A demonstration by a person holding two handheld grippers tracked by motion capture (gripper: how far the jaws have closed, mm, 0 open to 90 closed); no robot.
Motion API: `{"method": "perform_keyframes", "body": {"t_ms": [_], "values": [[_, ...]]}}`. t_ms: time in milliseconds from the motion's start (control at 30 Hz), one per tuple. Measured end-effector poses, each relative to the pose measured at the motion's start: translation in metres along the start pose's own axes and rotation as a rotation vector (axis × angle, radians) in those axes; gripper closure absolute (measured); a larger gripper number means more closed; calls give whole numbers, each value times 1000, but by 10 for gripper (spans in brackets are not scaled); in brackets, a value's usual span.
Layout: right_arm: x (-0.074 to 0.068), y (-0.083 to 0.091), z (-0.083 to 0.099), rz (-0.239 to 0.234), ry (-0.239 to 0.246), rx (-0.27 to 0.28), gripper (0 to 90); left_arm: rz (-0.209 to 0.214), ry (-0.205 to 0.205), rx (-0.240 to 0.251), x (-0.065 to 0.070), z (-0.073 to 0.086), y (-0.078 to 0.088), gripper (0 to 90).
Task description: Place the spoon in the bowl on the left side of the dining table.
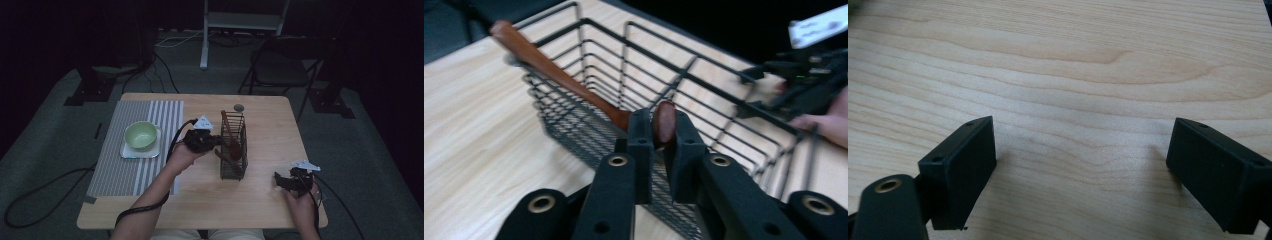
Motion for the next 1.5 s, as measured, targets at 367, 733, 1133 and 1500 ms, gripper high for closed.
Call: {"method": "perform_keyframes", "body": {"t_ms": [367, 733, 1133, 1500], "values": [[0, 0, 0, 0, 1, 0, 118, 2, -9, 31, 4, -6, 6, 838], [0, 0, 0, 0, -1, -1, 118, -11, -27, 35, 6, -13, 19, 838], [0, 0, 0, 0, 0, 0, 118, 0, -28, 63, 6, -21, 40, 838], [0, 0, 0, 0, 0, -1, 118, -1, -26, 88, 6, -28, 62, 838]]}}
Point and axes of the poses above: each handheld gripper's, and its own axes: y roughly backward along the jaws, z roughly out of its underside, x roughly to its right, the point moved 3 cm from there along -y, roughly forward along the jaws, and after that the axes turned 6 degrees about -z, right-handed, at the moved point
